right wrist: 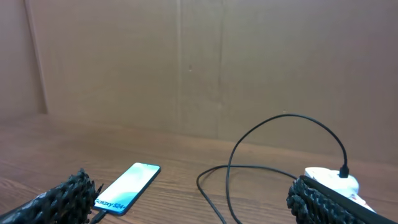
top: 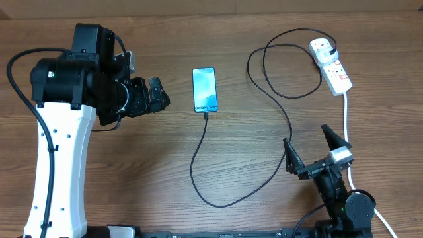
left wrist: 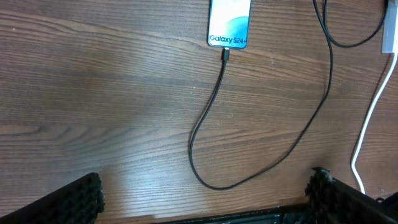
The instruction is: Plug charger to phone and switch on socket
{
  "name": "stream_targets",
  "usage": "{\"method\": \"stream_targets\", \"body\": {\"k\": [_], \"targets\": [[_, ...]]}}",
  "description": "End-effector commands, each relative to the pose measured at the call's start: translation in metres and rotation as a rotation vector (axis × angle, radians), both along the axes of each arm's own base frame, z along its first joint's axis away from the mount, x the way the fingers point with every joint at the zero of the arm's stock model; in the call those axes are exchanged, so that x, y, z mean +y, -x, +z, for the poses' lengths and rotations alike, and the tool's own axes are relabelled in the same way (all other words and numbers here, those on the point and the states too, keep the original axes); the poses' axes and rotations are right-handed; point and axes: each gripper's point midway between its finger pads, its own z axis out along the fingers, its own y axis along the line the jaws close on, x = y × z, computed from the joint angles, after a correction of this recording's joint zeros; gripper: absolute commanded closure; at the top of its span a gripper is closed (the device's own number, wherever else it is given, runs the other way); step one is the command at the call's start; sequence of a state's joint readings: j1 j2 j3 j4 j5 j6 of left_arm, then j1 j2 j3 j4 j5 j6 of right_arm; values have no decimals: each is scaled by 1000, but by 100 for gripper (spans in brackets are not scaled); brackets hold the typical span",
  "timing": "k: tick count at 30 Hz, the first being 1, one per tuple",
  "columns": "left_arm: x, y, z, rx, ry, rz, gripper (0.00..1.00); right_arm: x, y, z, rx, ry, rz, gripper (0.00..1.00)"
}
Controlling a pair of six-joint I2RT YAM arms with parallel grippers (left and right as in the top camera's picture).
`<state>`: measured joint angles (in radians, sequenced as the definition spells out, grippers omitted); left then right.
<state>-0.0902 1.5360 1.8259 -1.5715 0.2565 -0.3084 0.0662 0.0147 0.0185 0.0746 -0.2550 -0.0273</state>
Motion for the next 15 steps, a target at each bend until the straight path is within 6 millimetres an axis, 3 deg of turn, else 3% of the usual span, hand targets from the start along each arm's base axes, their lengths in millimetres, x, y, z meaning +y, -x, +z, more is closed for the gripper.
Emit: {"method": "stream_targets", "body": {"k": [1, 9, 15], "targets": [[0, -1, 1, -4, -4, 2, 0, -5, -2, -8, 18, 4, -34, 0], [0, -1, 1, -4, -4, 2, 0, -8, -5, -37, 139, 14, -50, 0], [0, -1, 1, -4, -4, 2, 1, -14, -6, -38, 143, 12, -88, 0]]}}
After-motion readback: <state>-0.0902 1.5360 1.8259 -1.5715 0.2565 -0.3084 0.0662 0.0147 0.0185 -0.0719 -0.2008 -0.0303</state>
